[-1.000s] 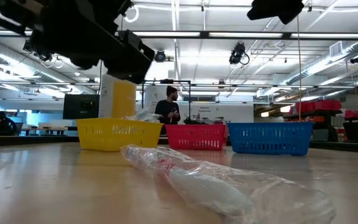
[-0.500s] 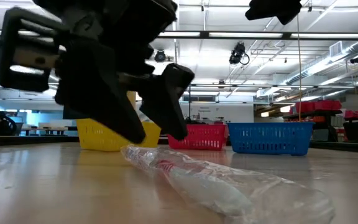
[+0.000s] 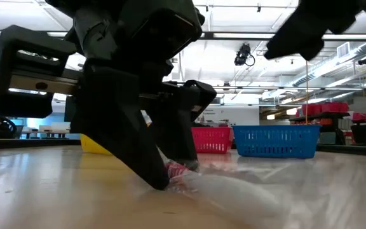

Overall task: Pick & Place Travel size toiletries
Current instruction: Put the orange toothbrush into the yellow bin, then put the white toothpaste into the red bin

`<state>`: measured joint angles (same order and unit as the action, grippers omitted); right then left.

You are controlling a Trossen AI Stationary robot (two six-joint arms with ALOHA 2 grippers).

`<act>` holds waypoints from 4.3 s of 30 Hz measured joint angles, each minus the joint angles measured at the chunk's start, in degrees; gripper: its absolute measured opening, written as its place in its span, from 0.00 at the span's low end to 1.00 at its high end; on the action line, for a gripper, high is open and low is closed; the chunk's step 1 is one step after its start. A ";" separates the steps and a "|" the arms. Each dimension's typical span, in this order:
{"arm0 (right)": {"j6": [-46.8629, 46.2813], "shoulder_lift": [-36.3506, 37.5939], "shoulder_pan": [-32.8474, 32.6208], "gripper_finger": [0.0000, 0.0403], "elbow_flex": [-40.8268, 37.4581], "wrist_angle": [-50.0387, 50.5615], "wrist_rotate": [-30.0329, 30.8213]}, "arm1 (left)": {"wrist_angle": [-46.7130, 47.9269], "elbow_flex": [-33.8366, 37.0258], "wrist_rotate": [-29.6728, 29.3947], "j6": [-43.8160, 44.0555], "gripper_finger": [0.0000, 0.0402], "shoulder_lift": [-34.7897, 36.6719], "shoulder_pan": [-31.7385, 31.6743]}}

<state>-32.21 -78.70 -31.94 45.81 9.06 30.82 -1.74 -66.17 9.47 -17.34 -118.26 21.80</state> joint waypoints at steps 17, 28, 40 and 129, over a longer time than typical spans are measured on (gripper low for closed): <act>6.14 -0.02 0.83 0.27 -5.54 -11.84 -1.35 | 11.80 0.36 -7.11 12.39 0.11 12.89 -3.50; 6.16 -0.02 0.85 0.27 -5.54 -13.37 -1.46 | 21.51 0.72 -29.33 21.77 0.08 27.30 -13.20; 7.55 -0.02 0.98 0.27 -5.50 -12.98 -1.39 | 11.30 14.50 -38.91 35.56 0.08 31.67 -20.46; 34.58 -8.52 5.64 0.46 10.99 29.99 -32.27 | -2.56 30.60 -47.60 40.84 0.31 47.88 -14.49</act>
<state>2.37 -87.22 -26.31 56.80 39.05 -1.45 -4.29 -35.57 -38.13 23.50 -70.38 7.31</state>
